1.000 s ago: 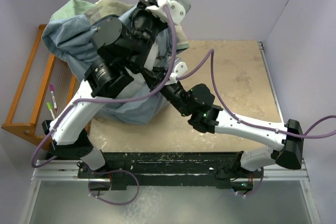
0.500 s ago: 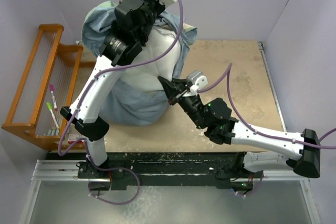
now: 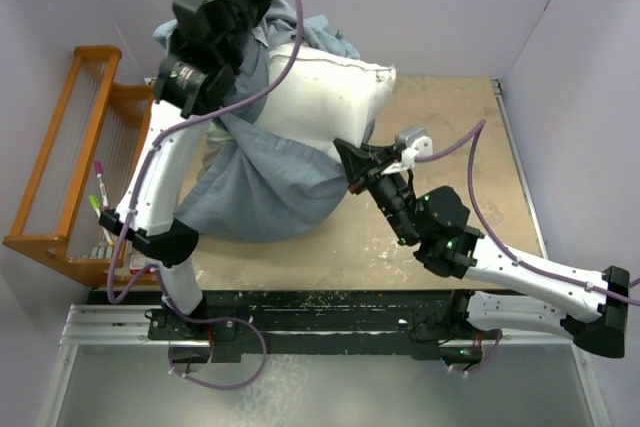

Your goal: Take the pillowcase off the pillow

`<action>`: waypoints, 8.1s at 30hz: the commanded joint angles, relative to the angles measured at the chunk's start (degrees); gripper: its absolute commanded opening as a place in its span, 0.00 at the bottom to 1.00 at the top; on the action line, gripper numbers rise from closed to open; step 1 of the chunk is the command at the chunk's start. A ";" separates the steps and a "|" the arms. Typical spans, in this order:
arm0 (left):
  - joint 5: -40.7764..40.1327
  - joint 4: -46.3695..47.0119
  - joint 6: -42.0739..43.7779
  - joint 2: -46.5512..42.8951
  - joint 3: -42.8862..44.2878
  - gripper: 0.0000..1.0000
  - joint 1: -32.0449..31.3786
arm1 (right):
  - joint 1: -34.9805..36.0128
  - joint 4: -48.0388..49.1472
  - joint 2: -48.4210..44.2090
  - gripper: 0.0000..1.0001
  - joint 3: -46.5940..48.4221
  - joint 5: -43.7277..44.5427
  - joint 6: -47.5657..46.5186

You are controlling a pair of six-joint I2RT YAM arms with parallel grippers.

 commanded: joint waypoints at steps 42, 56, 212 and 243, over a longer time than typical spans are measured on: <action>5.90 -4.37 -9.11 -30.75 -18.31 0.10 0.50 | -17.22 -23.35 14.84 0.00 29.26 10.05 3.70; -8.87 10.23 -5.65 -34.66 -35.88 0.00 1.96 | -28.81 -24.72 6.47 0.00 19.42 3.47 16.50; 17.64 -5.60 16.30 -34.73 -69.34 0.00 19.40 | -43.87 -43.28 11.45 0.00 31.84 -23.82 0.10; 38.06 -15.46 23.59 -31.85 -68.53 0.67 33.60 | -59.91 -39.68 11.18 0.00 35.46 -36.04 21.68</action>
